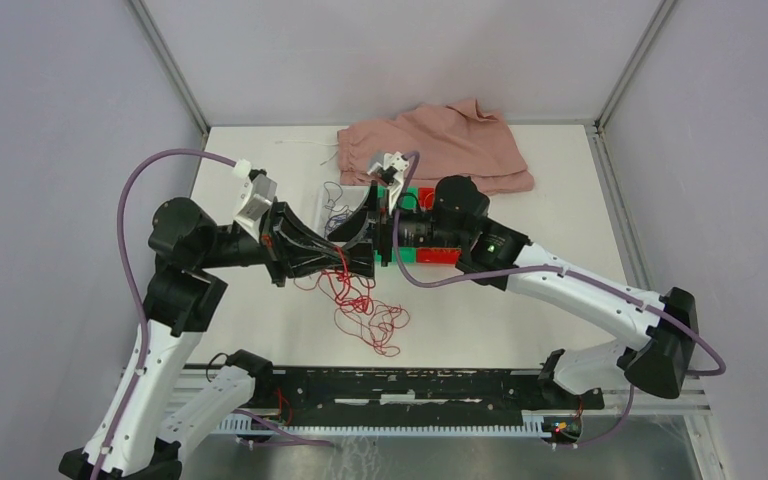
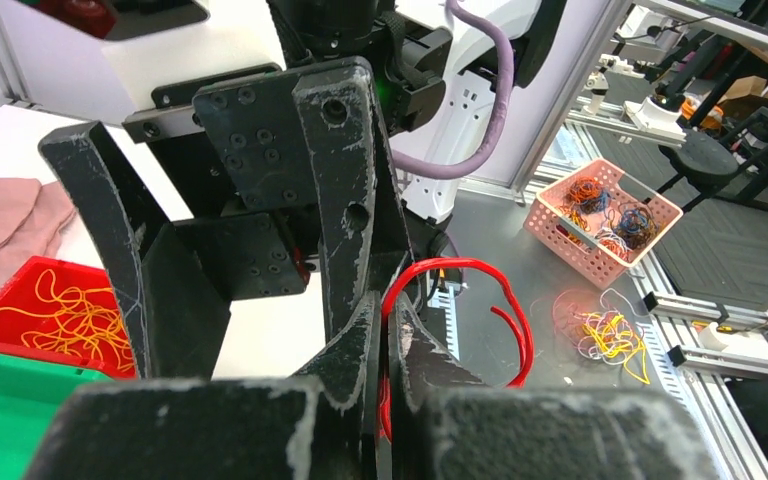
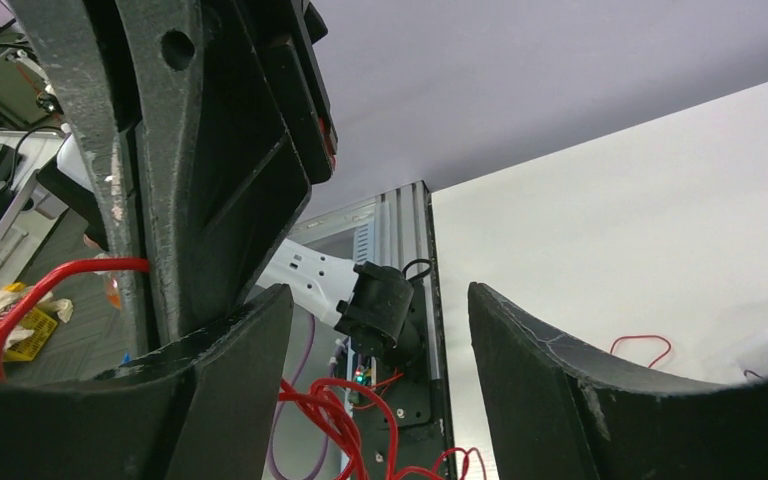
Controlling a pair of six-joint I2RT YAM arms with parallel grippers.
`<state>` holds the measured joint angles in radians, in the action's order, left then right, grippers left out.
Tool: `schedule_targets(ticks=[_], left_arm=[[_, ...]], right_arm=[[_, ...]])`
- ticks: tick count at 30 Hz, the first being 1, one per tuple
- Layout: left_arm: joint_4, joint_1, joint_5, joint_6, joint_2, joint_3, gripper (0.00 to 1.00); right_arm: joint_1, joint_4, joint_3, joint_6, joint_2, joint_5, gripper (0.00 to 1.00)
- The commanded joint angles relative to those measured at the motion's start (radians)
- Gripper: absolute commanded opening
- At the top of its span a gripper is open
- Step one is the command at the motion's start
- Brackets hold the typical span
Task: Untangle the cables
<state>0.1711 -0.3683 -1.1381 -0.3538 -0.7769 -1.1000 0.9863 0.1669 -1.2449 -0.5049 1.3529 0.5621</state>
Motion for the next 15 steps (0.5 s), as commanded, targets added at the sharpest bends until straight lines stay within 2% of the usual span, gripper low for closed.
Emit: schedule_targets(ticks=[1,6,11,15], left_arm=[[-0.043,0.002,0.006,-0.04,-0.008,-0.046,0.03],[-0.032,0.002,0.009,-0.03,-0.007,-0.061,0.03],[-0.01,0.003,0.009,-0.022,-0.001,-0.078,0.03],[-0.01,0.002,0.016,-0.02,-0.003,-0.083,0.03]], right_arm=[[0.02,0.119,-0.034,-0.042,0.018,0.017,0.71],[0.022,0.126,0.001,-0.066,-0.01,0.005,0.7],[0.008,0.037,0.099,-0.009,-0.184,-0.091,0.74],[0.008,0.031,0.103,-0.04,-0.218,-0.076,0.74]])
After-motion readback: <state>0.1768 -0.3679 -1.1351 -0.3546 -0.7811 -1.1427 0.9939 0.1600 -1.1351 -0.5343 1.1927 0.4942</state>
